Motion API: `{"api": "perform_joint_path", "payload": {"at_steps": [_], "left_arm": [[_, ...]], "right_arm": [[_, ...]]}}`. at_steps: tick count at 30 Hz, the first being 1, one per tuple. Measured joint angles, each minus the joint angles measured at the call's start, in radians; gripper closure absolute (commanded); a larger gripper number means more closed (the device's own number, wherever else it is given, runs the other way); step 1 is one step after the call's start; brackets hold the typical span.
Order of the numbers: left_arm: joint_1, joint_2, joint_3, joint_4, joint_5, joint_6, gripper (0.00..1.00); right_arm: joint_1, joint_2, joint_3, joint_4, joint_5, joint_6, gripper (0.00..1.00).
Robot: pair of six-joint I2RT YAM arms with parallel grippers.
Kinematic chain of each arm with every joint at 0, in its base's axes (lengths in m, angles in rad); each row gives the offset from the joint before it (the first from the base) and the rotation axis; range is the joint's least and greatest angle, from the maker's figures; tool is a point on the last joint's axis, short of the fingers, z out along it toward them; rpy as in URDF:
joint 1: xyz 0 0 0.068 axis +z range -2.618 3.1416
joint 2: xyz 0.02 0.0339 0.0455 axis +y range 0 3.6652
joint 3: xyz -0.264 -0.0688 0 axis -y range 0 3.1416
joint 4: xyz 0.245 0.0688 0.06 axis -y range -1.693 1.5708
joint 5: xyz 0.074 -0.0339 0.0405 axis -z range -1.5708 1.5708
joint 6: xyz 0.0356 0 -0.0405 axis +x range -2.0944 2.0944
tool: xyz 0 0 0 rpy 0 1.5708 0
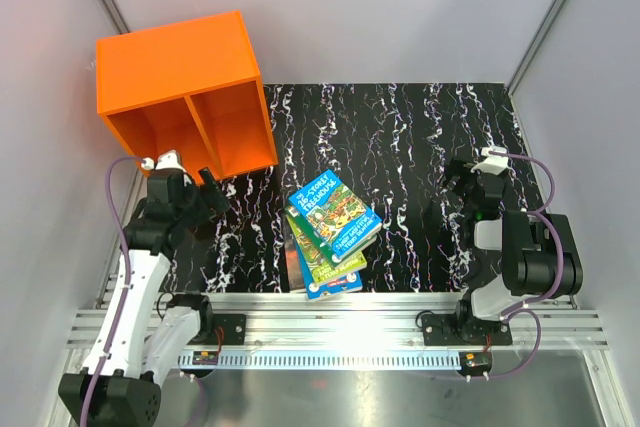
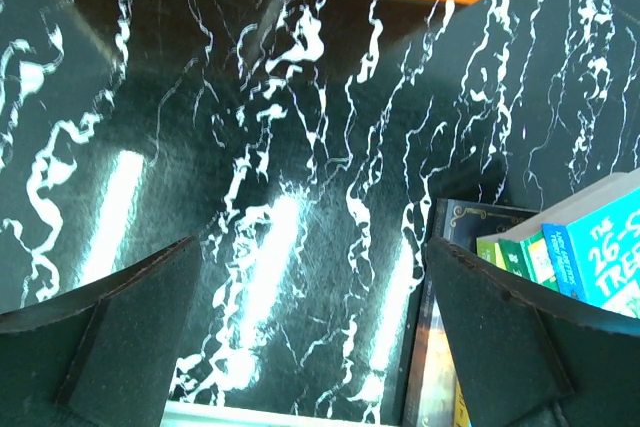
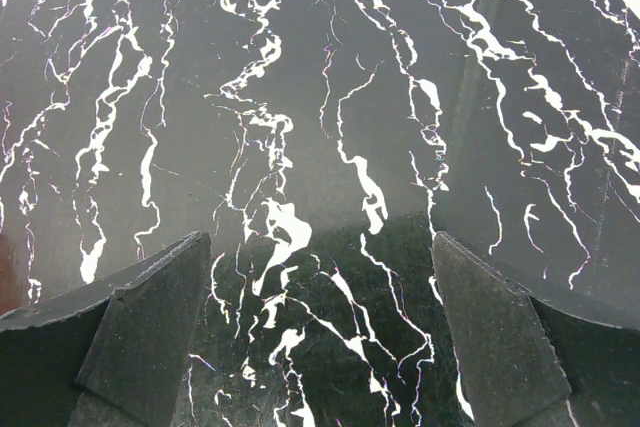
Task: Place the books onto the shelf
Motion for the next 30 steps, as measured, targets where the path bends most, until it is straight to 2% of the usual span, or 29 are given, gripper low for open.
{"api": "perform_joint_path", "payload": {"at_steps": [13,20,27,28,30], "left_arm": [[-0.025,-0.005,0.0,-0.059,0.074,-0.029,0.01],[-0.108,-0.013,-0.002,-0.058,0.091,-0.033,0.01],[-0.196,0.045,-0.002,-0.058,0.089,-0.036,0.01],[-0.197,0.052,-0.002,-0.058,0.089,-0.036,0.01],[-0.199,0.061,-0.002,-0.056,0.088,-0.036,0.01]], "right_arm": [[0.0,0.0,0.0,0.0,0.0,0.0,0.0],[0.0,0.0,0.0,0.0,0.0,0.0,0.0],[0.0,-0.004,0.0,-0.01,-0.001,0.0,0.0],[0.0,-0.024,0.009,-0.061,-0.005,-0.001,0.0],[0.0,-0.1,0.081,-0.28,-0.01,0.026,0.0]]}}
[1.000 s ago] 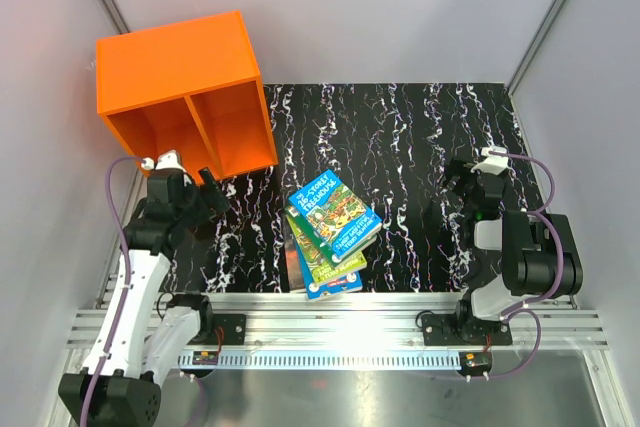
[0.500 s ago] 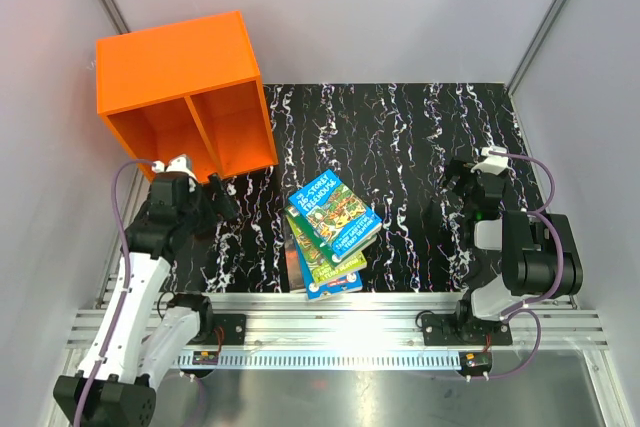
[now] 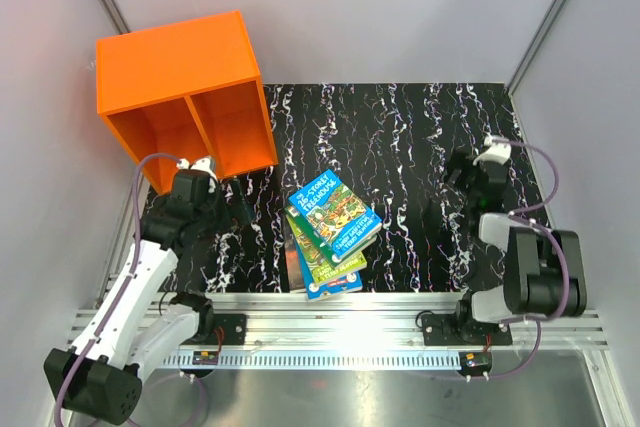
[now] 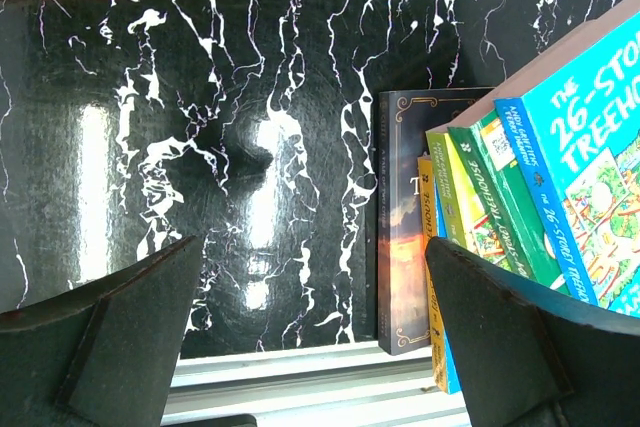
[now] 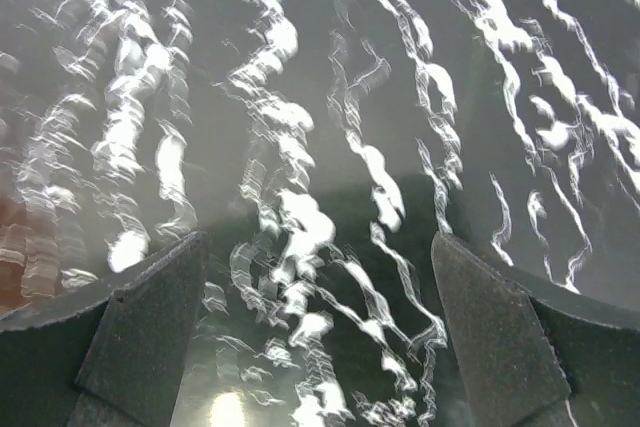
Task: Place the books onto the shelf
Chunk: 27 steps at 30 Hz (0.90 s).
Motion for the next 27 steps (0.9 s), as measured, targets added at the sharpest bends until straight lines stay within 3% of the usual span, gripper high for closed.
{"api": "perform_joint_path", "payload": {"at_steps": [4,7,10,13,18,27], "left_arm": [[-0.006,0.002,-0.003,0.017,0.0,0.0,0.01],[-0.014,0.002,-0.004,0.031,0.007,0.0,0.01],[-0.021,0.01,-0.006,0.055,0.025,0.0,0.01],[-0.033,0.031,-0.015,0.093,0.051,-0.005,0.01],[-0.119,0.117,-0.005,0.155,0.065,-0.031,0.01],[-0.296,0.293,0.104,0.238,0.046,-0.089,0.01]], "right_arm": [[-0.001,-0.085,0.34,-0.441,-0.119,0.085,0.0],[0.0,-0.124,0.525,-0.601,-0.321,0.188,0.0],[0.001,-0.197,0.463,-0.61,-0.523,0.41,0.0],[0.015,-0.156,0.348,-0.558,-0.735,0.592,0.0],[0.119,-0.043,0.331,-0.861,-0.801,0.609,0.0],[0.161,-0.021,0.333,-0.855,-0.931,0.663,0.0]]}}
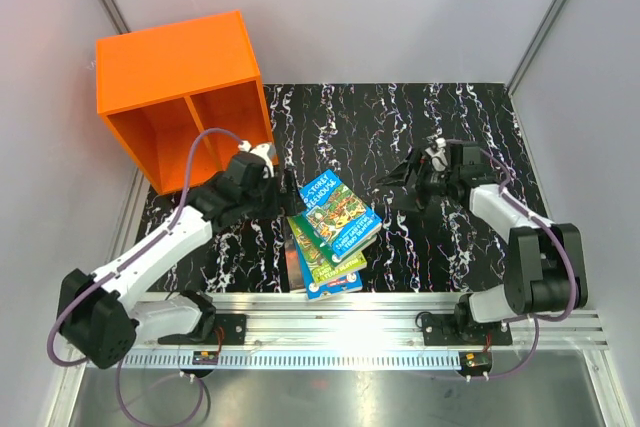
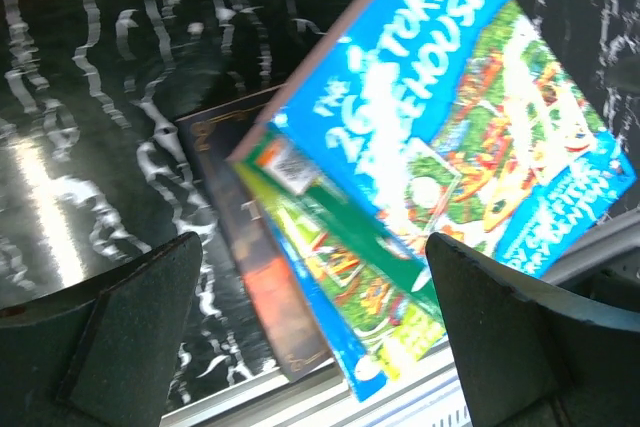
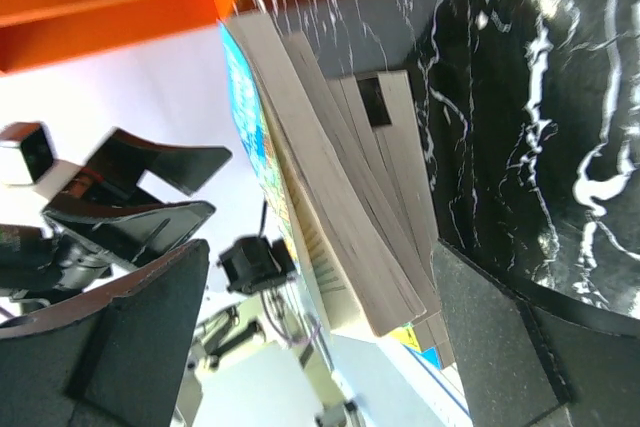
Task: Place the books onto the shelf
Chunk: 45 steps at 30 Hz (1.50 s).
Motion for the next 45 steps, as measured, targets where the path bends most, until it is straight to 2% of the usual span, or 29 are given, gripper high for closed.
{"api": "perform_joint_path", "payload": {"at_steps": [7,16,27,31,37,45], "left_arm": [[-0.109,0.117,0.044,0.045,-0.021,-0.033,0.01],[-0.18,0.24,0.093,0.088,-0.034,-0.043,0.01],[-0.213,0.376,0.209,0.114,-0.036,-0.036,0.01],[-0.215,0.396,0.226,0.12,-0.035,-0.033,0.01],[-0.216,0.424,0.249,0.127,-0.032,-0.03,0.01],[-0.213,0.428,0.251,0.13,-0.04,-0.023,0.01]], "right_arm": [[0.103,0.089,0.0,0.008,0.0,0.008,0.0],[0.113,0.144,0.024,-0.001,0.005,-0.006,0.0],[0.113,0.162,0.068,0.005,-0.005,0.002,0.0],[0.113,0.162,0.1,0.006,-0.028,0.005,0.1],[0.116,0.162,0.107,0.005,-0.058,0.006,0.16],[0.165,0.162,0.086,-0.001,-0.044,-0.003,0.13]]}}
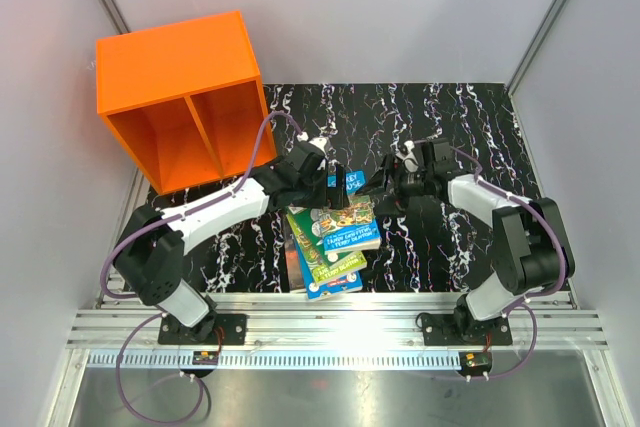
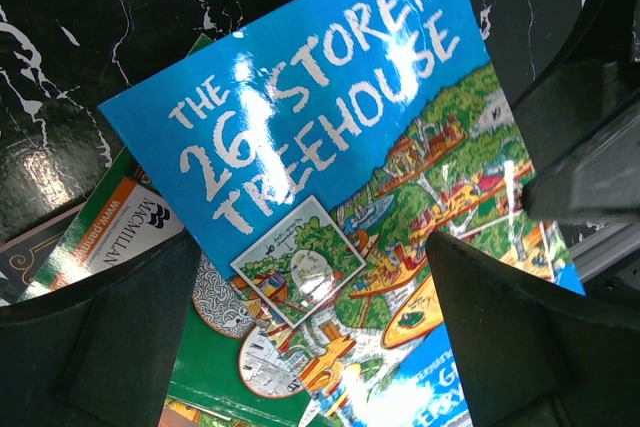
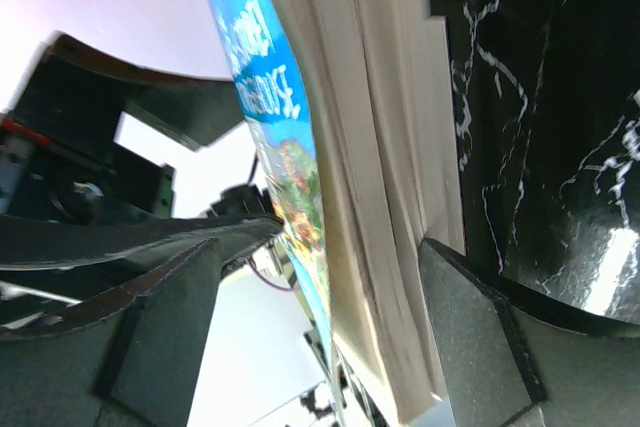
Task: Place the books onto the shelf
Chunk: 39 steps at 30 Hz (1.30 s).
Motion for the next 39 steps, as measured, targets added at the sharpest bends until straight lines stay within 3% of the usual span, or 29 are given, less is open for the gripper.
{"api": "perform_joint_path", "payload": {"at_steps": [12,17,20,21,24,25,27,39], "left_arm": [[0.0,0.0,-0.005,0.018,0.006,0.004,0.01],[-0.003,0.0,-0.014,0.04,0.009,0.004,0.01],[-0.006,-0.001,-0.017,0.045,0.009,0.003,0.01],[-0.006,-0.002,-0.019,0.05,0.009,0.003,0.01],[-0.008,-0.004,-0.026,0.059,0.007,0.005,0.01],[-0.008,-0.005,-0.028,0.061,0.006,0.005,0.01],[-0.009,-0.008,-0.03,0.061,0.004,0.005,0.01],[-0.03,-0.057,-0.036,0.003,0.008,0.007,0.01]], "right_arm": [[0.037,0.003,-0.001,-0.101,0.079,-0.071,0.12],[0.043,0.009,-0.006,-0.091,0.098,-0.066,0.19],[0.043,0.009,-0.007,-0.084,0.099,-0.054,0.38],[0.044,0.009,-0.007,-0.079,0.1,-0.051,0.52],[0.042,0.008,-0.007,-0.081,0.104,-0.045,0.72],[0.042,0.004,-0.006,-0.081,0.1,-0.041,0.87],[0.042,-0.012,-0.003,-0.083,0.098,-0.038,0.99],[0.045,-0.074,0.013,-0.139,0.126,-0.047,1.0]]}}
